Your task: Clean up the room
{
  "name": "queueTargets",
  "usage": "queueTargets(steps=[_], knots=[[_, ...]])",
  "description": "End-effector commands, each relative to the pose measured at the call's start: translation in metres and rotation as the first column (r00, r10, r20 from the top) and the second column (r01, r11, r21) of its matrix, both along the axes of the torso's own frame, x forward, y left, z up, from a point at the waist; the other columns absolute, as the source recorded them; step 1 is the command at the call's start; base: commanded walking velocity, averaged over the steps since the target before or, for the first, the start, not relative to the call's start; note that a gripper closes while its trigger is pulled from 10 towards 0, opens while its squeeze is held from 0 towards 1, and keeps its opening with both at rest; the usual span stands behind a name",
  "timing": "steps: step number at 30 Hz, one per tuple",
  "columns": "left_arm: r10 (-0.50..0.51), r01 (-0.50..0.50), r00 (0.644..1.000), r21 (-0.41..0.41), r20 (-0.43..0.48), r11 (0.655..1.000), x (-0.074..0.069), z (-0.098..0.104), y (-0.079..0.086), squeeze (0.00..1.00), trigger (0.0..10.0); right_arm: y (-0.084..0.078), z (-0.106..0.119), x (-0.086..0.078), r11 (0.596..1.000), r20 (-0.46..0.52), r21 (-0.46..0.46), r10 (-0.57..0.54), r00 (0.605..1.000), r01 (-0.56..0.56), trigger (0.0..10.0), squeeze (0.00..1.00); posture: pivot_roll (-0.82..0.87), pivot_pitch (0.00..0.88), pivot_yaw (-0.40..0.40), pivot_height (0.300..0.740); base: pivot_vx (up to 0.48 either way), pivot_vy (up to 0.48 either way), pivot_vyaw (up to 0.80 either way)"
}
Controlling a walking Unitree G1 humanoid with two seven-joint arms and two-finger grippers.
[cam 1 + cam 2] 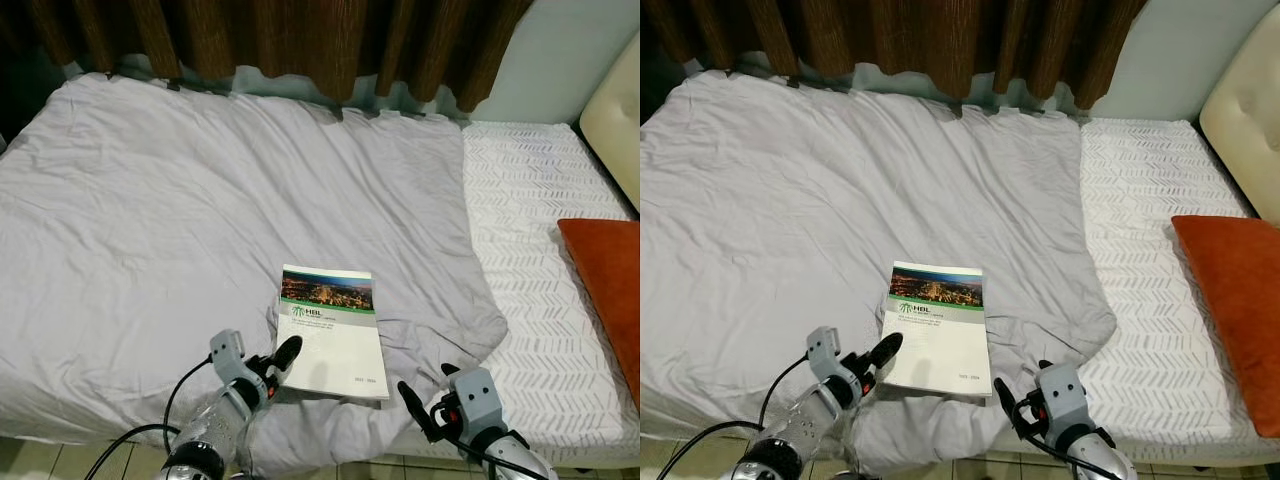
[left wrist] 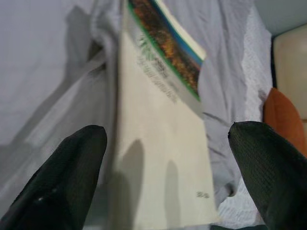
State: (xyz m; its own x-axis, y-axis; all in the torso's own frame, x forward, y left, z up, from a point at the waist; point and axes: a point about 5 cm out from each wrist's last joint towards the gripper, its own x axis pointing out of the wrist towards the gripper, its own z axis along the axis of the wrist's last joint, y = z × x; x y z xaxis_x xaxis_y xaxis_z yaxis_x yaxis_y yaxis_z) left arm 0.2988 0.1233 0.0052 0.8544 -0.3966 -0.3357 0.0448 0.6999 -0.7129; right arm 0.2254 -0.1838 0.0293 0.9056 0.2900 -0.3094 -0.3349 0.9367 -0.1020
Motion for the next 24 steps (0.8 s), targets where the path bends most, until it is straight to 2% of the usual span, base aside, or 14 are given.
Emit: queueTargets(steps=[1,5,12,22,24], knots=[[0.003,-0.003,1.000,-0.019,-0.023,1.000,-0.004,-0.004,-0.002,0.00,10.0,0.000,-0.002,-0.004,1.000,-0.015,-0.014,0.003,1.000,-0.004,10.0,0.00,-0.09,0.237,-0.059,0.740,0.000,0.000,0.00],[-0.001,-0.002,0.999,-0.057,-0.049,0.998,0.000,-0.002,-0.012,0.00,10.0,-0.001,-0.002,-0.005,1.000,-0.019,-0.013,-0.003,1.000,0.002,10.0,0.00,-0.10,0.244,-0.055,0.740,0.000,0.000,0.00],[-0.008,0.002,0.996,-0.077,-0.085,0.997,0.002,-0.001,-0.024,0.00,10.0,-0.002,-0.005,-0.007,1.000,-0.030,-0.015,-0.006,1.000,0.005,10.0,0.00,-0.12,0.251,-0.052,0.740,0.000,0.000,0.00],[-0.012,0.006,0.996,-0.063,-0.090,0.998,0.001,-0.002,-0.021,0.00,10.0,-0.005,-0.008,-0.011,1.000,-0.040,-0.019,-0.015,0.999,0.015,10.0,0.00,-0.13,0.255,-0.048,0.740,0.000,0.000,0.00],[-0.014,0.007,0.994,-0.061,-0.108,0.998,-0.003,-0.007,-0.018,0.00,10.0,-0.004,-0.009,-0.015,1.000,-0.047,-0.019,-0.017,0.999,0.016,10.0,0.00,-0.12,0.261,-0.046,0.740,0.000,0.000,0.00]])
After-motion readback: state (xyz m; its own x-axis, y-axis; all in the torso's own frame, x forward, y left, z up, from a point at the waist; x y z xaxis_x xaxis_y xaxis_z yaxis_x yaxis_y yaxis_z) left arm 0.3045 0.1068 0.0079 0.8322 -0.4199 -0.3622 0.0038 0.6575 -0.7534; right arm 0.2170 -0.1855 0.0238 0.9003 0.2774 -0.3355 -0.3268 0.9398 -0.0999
